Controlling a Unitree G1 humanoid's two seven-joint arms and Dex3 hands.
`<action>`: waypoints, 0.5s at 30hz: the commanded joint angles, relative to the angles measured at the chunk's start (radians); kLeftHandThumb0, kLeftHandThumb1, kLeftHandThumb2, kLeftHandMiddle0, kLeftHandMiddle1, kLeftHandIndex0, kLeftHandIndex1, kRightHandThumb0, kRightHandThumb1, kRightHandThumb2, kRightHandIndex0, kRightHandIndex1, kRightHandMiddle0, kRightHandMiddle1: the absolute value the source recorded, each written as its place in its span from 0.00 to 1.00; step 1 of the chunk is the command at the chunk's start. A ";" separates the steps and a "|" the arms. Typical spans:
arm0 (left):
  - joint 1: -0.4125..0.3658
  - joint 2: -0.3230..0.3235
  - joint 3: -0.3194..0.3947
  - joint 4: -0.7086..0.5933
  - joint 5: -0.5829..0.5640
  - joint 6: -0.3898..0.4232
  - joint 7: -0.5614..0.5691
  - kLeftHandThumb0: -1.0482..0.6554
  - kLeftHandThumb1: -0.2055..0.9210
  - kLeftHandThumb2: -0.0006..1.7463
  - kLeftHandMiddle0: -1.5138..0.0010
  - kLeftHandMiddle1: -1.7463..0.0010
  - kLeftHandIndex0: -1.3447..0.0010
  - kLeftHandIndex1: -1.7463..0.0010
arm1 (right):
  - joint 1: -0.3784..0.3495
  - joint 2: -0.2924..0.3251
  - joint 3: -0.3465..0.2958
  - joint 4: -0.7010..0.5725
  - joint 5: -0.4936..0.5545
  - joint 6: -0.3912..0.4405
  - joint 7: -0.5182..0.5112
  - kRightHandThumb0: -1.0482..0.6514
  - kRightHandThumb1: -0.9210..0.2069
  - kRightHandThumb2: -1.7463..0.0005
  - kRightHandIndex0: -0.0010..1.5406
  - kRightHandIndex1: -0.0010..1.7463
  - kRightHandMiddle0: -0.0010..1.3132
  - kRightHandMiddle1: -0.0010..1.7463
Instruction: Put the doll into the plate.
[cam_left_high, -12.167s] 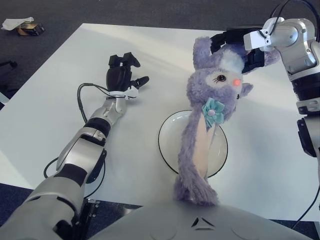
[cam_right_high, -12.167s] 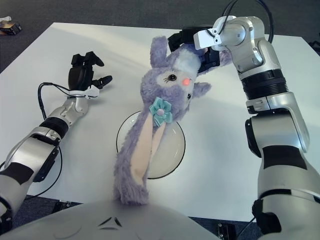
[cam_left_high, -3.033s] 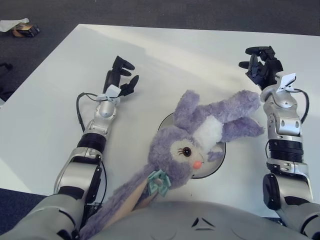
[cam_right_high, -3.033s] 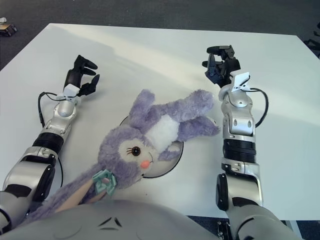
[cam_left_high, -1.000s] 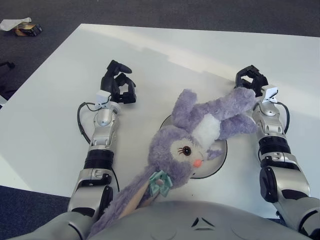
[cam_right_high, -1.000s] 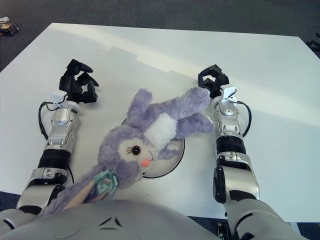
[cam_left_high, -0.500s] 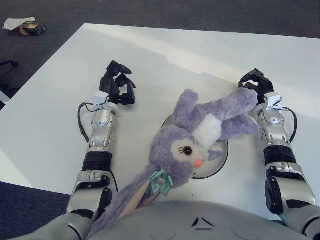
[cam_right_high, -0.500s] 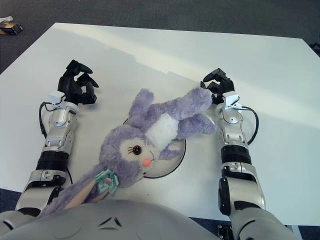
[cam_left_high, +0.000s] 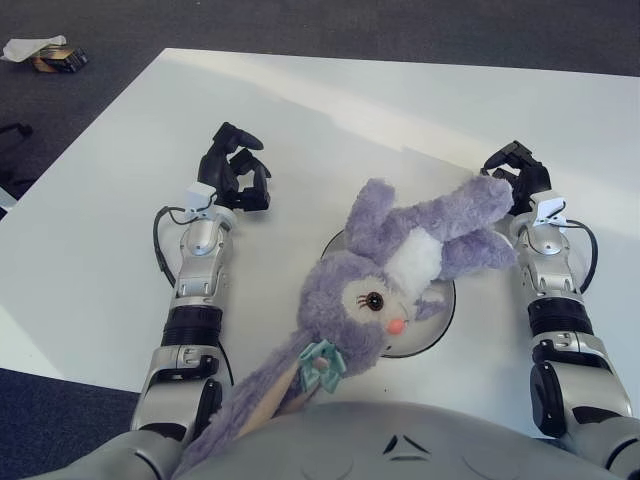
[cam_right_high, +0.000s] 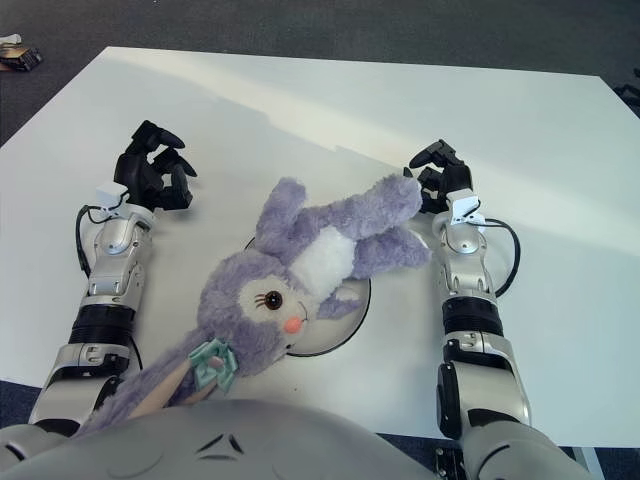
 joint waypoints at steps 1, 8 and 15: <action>0.014 0.010 0.002 -0.021 0.005 0.019 -0.011 0.61 0.35 0.84 0.50 0.02 0.67 0.00 | 0.036 0.038 -0.011 0.061 0.026 -0.100 0.012 0.36 0.41 0.35 0.66 1.00 0.38 1.00; 0.017 0.012 0.005 -0.035 -0.010 0.042 -0.030 0.61 0.37 0.83 0.51 0.02 0.68 0.00 | 0.017 0.058 -0.032 0.144 0.058 -0.276 0.043 0.36 0.38 0.38 0.63 1.00 0.36 1.00; 0.017 0.011 0.006 -0.046 -0.016 0.058 -0.040 0.61 0.37 0.83 0.51 0.02 0.68 0.00 | 0.003 0.069 -0.039 0.189 0.087 -0.328 0.086 0.37 0.36 0.39 0.62 1.00 0.35 1.00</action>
